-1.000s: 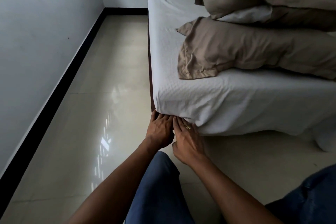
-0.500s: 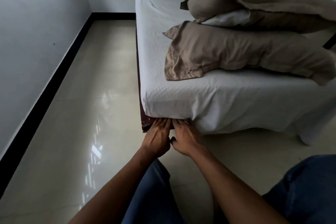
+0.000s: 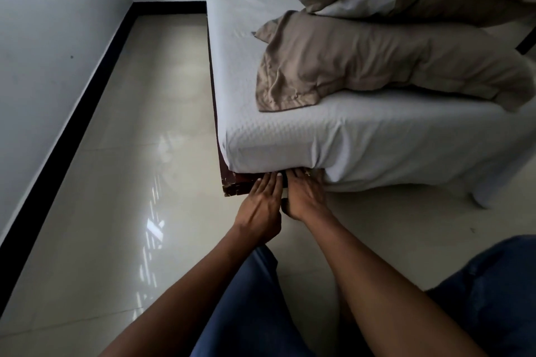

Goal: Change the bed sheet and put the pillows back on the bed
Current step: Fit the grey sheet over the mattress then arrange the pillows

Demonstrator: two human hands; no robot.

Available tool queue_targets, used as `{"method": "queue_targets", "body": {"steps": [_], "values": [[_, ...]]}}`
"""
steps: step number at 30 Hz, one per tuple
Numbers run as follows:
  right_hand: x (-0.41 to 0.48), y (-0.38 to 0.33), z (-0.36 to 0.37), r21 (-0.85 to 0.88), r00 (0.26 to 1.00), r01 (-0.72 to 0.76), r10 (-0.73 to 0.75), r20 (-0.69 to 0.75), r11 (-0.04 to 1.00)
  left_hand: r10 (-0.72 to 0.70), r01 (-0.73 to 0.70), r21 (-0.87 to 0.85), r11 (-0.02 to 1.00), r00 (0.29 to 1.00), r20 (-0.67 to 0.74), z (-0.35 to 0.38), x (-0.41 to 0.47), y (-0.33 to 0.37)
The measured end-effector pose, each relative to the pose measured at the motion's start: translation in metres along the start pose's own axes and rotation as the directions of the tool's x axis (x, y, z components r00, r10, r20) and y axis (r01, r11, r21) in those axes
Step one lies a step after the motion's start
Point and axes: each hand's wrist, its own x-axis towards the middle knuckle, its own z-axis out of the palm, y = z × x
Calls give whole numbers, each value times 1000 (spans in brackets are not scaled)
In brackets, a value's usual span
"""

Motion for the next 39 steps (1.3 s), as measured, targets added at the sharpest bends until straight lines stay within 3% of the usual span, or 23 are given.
{"method": "queue_targets", "body": {"steps": [2,4,7,10,13,17,21,24,28,34,36,38,39], "values": [[-11,6,-1,41,997,74,-73,-26,996,-11,11,17,1000,1000,-13,2,18,3],[-26,18,-1,97,984,122,-108,-142,988,-43,43,16,999,999,1,0,37,12],[-36,39,-2,96,973,106,-83,-216,990,-94,84,128,988,993,69,2,54,27],[-13,46,-7,-31,992,48,-51,-119,998,-116,109,136,985,992,44,4,49,27],[7,39,-8,-32,998,-52,53,31,998,-83,78,116,990,996,38,5,30,27],[5,38,6,-43,999,-47,46,-24,998,17,-23,86,996,997,69,7,23,38],[-1,49,-6,32,1000,28,-28,5,999,-18,9,105,994,996,87,6,54,42],[-32,64,-18,194,990,110,-91,-104,975,-74,53,139,989,986,147,4,73,53],[-63,80,-26,203,968,113,-61,-245,973,-150,111,200,974,969,195,1,78,65],[-17,109,-33,73,999,-36,36,7,997,-26,14,69,997,985,168,6,27,72],[-3,113,-29,38,997,-72,71,43,997,40,-43,48,998,997,62,10,18,76],[7,115,-28,-26,995,-71,73,69,997,47,-47,26,999,999,-3,17,27,80],[10,113,-27,-60,993,-52,58,104,997,46,-47,25,999,998,35,19,32,83]]}}
